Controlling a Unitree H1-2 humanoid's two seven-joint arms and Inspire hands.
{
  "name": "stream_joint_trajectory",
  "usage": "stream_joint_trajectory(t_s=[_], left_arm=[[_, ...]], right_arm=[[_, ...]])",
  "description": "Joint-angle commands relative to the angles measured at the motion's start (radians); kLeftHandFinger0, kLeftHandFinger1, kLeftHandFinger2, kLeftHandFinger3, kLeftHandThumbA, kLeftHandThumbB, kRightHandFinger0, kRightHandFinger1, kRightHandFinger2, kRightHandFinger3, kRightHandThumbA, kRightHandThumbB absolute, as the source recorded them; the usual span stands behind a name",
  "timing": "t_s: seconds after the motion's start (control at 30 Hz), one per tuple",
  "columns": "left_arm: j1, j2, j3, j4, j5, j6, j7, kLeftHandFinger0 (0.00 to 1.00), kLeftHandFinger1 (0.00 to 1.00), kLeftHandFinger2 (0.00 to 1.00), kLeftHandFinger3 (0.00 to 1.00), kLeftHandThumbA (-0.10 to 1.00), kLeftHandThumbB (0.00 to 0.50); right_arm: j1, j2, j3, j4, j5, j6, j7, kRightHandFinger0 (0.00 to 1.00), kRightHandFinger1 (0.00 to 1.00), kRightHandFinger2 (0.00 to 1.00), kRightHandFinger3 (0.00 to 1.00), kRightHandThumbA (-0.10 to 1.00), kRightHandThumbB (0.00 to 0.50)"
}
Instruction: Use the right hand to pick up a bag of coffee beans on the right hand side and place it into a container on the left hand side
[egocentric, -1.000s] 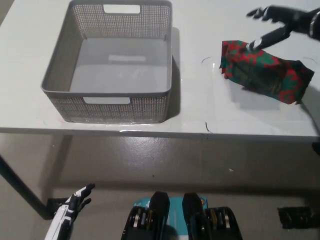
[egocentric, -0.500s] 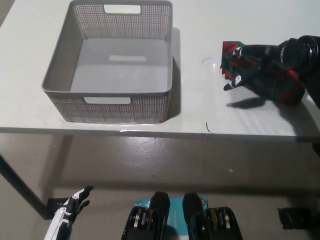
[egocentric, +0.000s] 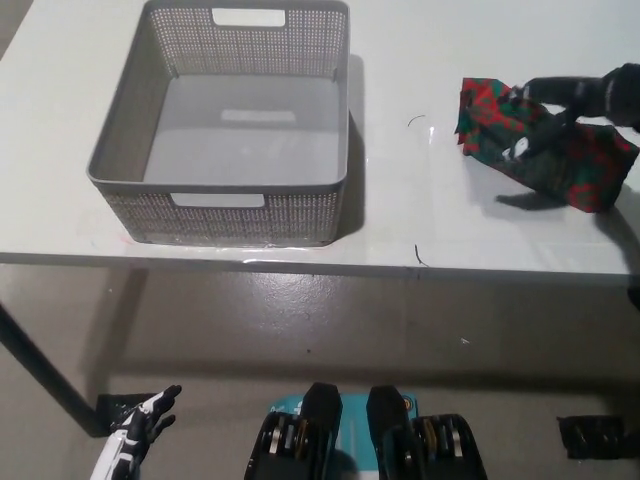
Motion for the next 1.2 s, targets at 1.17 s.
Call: stream_joint_trajectory(t_s=[1.17], left_arm=[[0.035, 0.022, 0.016, -0.008, -0.010, -0.073, -0.015, 1.00, 1.00, 1.00, 1.00, 1.00, 0.326]], right_arm=[[-0.086, 0.083, 0.011, 0.241, -0.080, -0.025, -0.093, 1.00, 1.00, 1.00, 1.00, 0.77, 0.500]])
